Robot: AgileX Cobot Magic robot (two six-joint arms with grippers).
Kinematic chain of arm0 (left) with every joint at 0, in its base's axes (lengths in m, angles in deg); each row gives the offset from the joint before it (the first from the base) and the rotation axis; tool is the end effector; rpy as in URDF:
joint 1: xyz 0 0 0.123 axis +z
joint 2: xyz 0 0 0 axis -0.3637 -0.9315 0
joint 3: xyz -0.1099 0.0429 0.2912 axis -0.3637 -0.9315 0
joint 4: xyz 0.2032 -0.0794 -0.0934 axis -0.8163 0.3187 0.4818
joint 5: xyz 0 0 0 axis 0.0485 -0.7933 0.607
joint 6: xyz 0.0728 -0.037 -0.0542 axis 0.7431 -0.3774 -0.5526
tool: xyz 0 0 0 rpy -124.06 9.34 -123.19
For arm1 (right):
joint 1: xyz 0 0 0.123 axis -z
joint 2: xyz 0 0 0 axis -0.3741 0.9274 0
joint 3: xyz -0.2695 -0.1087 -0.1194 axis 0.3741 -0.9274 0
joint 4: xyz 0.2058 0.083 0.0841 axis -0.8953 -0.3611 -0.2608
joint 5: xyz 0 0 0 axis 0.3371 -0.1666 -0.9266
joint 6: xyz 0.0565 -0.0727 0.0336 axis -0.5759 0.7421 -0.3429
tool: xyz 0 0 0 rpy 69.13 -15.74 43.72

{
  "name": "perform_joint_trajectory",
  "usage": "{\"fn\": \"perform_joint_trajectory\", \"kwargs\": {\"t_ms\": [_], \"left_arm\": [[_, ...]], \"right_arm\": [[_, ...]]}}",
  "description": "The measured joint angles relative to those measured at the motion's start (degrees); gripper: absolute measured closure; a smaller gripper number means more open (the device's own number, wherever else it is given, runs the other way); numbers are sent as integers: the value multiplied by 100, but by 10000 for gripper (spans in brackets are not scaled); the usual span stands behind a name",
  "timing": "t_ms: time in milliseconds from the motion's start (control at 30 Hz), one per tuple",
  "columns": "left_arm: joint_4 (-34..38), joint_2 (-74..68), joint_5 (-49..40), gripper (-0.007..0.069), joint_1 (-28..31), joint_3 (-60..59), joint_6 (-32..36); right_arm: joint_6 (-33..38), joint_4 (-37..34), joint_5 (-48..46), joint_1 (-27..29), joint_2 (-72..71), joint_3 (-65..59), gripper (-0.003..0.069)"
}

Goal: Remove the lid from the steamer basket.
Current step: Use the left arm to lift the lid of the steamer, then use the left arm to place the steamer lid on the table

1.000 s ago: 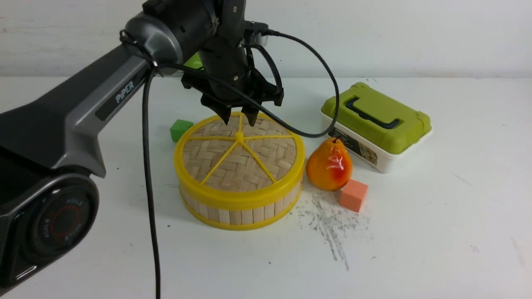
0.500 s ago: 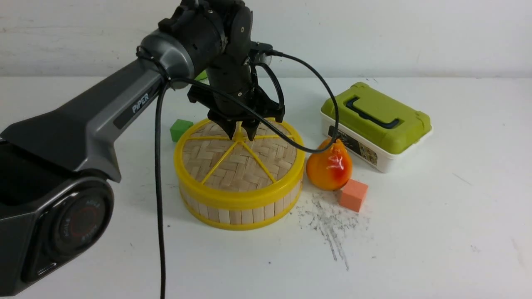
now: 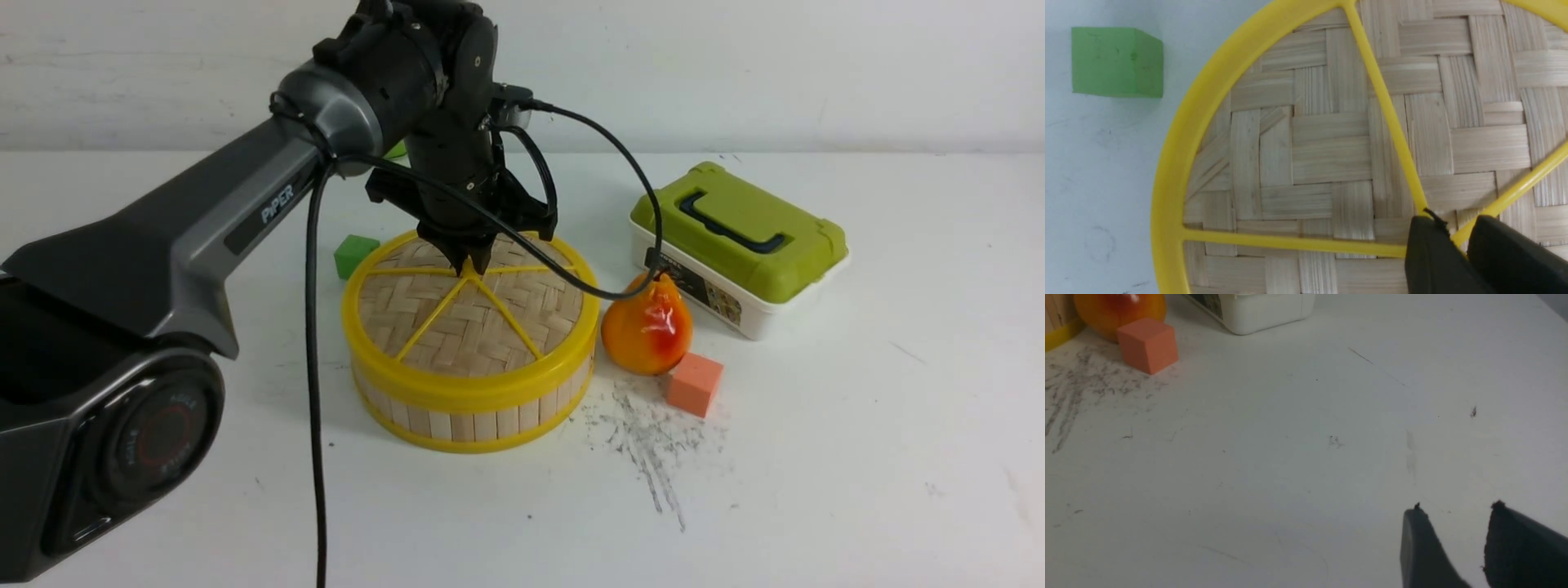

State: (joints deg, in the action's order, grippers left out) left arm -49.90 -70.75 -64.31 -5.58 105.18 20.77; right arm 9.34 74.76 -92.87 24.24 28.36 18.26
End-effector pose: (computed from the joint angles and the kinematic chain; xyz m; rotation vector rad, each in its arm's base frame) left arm 0.4587 -0.2219 0.2881 0.3846 2.6740 -0.0550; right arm 0.0142 -0.0013 0.1702 -0.0066 1.8777 -0.0697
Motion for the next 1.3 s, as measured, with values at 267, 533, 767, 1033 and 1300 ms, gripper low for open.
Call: {"fn": "perform_joint_trajectory", "kwargs": {"t_ms": [267, 533, 767, 1033, 1300], "left_arm": [[-32, 241, 0, 527, 0, 0, -17], [-570, 1418, 0, 527, 18, 0, 94], [-810, 2587, 0, 527, 776, -939, 123], [-548, 3125, 784, 527, 2420, -3579, -121], [-155, 2623, 1958, 527, 2686, -4834, -269]], "right_arm": [[0, 0, 0, 0, 0, 0, 419], [0, 0, 0, 0, 0, 0, 419], [0, 0, 0, 0, 0, 0, 419], [0, 0, 0, 0, 0, 0, 419], [0, 0, 0, 0, 0, 0, 419]]}}
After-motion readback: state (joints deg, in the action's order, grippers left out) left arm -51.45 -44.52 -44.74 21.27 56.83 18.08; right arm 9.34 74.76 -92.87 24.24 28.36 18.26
